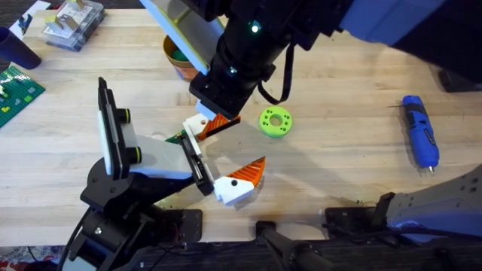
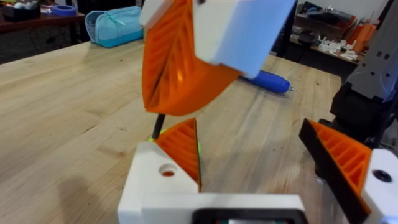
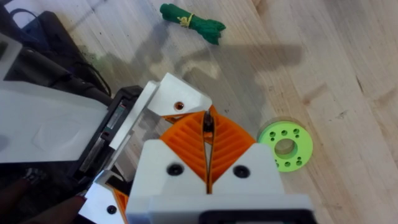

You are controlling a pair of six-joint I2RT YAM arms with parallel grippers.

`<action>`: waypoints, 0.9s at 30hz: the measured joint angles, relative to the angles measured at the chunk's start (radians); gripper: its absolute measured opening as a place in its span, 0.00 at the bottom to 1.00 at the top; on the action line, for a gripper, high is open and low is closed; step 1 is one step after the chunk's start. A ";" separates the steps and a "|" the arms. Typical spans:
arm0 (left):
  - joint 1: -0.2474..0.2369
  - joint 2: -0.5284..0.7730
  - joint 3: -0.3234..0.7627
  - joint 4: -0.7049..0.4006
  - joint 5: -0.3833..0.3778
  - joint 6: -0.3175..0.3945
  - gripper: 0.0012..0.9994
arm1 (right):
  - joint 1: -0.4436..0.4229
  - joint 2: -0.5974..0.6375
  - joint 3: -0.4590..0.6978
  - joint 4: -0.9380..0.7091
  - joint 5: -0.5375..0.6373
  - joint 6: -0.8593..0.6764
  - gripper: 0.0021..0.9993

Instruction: Pick up the gripper from the table and insert it into the empty holder that is missing its gripper. Then pick up a screw, insert it into the mounting hole, and use the screwdriver to tighten it. Finally, clean up the table by picking up the vegetable and placing it into the bucket.

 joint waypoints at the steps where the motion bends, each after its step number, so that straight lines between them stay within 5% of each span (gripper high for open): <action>1: 0.000 0.000 0.000 0.000 0.000 0.000 0.99 | 0.000 0.000 0.000 -0.001 0.000 0.000 0.01; 27: 0.000 0.000 0.000 0.000 0.000 -0.002 0.99 | 0.018 0.001 0.048 -0.026 -0.130 -0.038 0.01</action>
